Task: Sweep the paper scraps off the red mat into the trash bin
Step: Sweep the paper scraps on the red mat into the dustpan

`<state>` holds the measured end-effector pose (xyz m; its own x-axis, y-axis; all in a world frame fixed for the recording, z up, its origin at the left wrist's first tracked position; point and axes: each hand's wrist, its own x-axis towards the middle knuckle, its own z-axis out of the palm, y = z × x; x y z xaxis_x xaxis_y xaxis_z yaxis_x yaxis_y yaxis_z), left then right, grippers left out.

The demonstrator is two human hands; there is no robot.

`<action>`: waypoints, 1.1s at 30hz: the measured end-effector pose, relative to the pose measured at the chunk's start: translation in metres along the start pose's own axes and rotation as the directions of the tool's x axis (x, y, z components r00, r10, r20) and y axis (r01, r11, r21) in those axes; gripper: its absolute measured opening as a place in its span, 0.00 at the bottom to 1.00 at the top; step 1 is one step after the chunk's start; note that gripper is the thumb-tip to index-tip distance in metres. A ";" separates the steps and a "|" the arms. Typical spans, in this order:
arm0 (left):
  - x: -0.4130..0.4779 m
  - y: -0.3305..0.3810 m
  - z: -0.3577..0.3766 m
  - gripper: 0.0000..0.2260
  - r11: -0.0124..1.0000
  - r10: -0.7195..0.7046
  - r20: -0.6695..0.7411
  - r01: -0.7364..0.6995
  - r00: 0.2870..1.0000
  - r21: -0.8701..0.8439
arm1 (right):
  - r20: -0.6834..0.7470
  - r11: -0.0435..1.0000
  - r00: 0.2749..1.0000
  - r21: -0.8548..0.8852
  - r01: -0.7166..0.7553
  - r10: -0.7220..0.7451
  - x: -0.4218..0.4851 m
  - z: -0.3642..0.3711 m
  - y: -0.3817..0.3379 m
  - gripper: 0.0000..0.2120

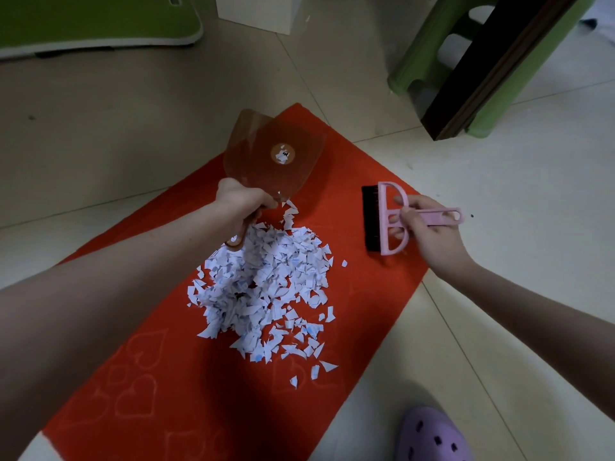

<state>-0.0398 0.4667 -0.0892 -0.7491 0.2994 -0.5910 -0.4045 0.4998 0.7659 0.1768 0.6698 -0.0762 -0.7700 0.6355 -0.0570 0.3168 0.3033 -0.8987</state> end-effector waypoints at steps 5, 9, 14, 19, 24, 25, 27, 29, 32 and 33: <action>-0.003 0.003 0.003 0.11 1.000 0.015 0.001 -0.015 1.000 0.006 | -0.012 0.957 1.000 -0.288 -0.031 0.029 -0.005 0.002 0.015 0.07; -0.005 0.003 0.003 0.11 1.000 0.004 -0.010 -0.004 1.000 -0.003 | 0.040 0.927 0.999 -0.374 0.018 -0.004 -0.007 0.010 0.014 0.08; -0.003 0.000 0.000 0.14 1.000 0.004 -0.018 -0.004 1.000 0.004 | -0.182 0.987 0.983 -0.161 -0.027 -0.003 0.009 -0.004 0.007 0.07; -0.003 0.001 -0.001 0.16 1.000 0.000 -0.024 0.000 1.000 -0.002 | -0.100 0.877 0.994 -0.473 -0.077 0.034 0.005 -0.011 0.022 0.15; -0.007 0.003 0.000 0.13 1.000 -0.001 -0.010 0.001 1.000 0.015 | 0.002 0.997 0.998 0.054 -0.062 0.062 0.005 -0.007 0.015 0.07; -0.007 0.002 0.000 0.13 1.000 -0.002 -0.008 0.002 1.000 0.014 | -0.025 0.991 0.998 0.121 -0.053 0.056 0.007 -0.009 0.011 0.07; -0.008 0.002 0.001 0.13 1.000 -0.002 -0.006 0.002 1.000 0.010 | -0.077 0.994 0.996 0.107 -0.028 0.036 0.009 -0.013 0.001 0.08; -0.007 0.003 0.001 0.14 1.000 0.005 -0.005 -0.005 1.000 0.000 | -0.125 0.999 0.992 -0.005 -0.034 0.033 0.011 -0.015 0.006 0.07; -0.006 0.005 0.001 0.14 1.000 0.012 -0.009 -0.012 1.000 -0.006 | -0.129 0.974 0.988 -0.198 -0.108 0.083 0.011 -0.006 0.017 0.07; -0.007 0.005 0.001 0.14 1.000 0.011 -0.010 -0.011 1.000 -0.003 | -0.086 0.962 0.992 -0.250 -0.111 0.092 0.008 0.001 0.017 0.08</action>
<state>-0.0363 0.4677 -0.0819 -0.7586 0.2970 -0.5799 -0.3975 0.4943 0.7731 0.1758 0.6796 -0.0925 -0.6869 0.7196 -0.1016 0.5285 0.3987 -0.7495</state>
